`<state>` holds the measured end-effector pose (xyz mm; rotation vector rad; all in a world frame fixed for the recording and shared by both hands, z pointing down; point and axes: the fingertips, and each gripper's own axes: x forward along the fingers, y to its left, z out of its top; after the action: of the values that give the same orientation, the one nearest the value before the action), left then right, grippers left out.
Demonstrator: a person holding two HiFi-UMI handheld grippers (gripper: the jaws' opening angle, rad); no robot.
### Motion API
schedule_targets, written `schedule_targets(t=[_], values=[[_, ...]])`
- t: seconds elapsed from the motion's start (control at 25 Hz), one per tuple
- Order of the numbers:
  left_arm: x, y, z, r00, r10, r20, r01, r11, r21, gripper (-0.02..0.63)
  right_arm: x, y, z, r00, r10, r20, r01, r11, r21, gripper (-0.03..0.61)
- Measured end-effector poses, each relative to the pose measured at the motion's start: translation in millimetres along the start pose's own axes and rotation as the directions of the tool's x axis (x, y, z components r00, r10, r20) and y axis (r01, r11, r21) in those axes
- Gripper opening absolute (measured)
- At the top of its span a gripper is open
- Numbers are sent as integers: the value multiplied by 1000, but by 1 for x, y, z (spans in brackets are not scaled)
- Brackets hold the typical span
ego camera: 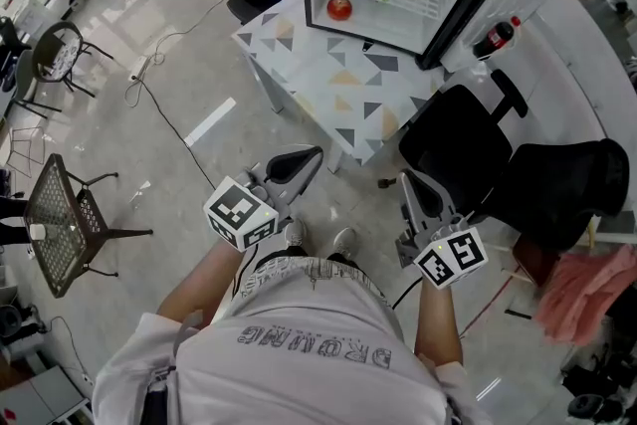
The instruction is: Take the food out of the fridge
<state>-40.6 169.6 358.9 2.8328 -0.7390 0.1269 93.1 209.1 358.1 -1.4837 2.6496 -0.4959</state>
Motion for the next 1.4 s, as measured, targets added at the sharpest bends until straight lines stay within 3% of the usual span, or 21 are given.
schedule_targets(t=[0.92, 1.4], values=[[44, -56, -13, 997, 71, 9, -71, 997, 0, 6, -51, -47, -1, 997, 75, -14, -75, 997, 2, 0], [58, -49, -12, 996, 86, 11, -86, 996, 3, 6, -43, -64, 3, 996, 89, -12, -89, 996, 0, 0]])
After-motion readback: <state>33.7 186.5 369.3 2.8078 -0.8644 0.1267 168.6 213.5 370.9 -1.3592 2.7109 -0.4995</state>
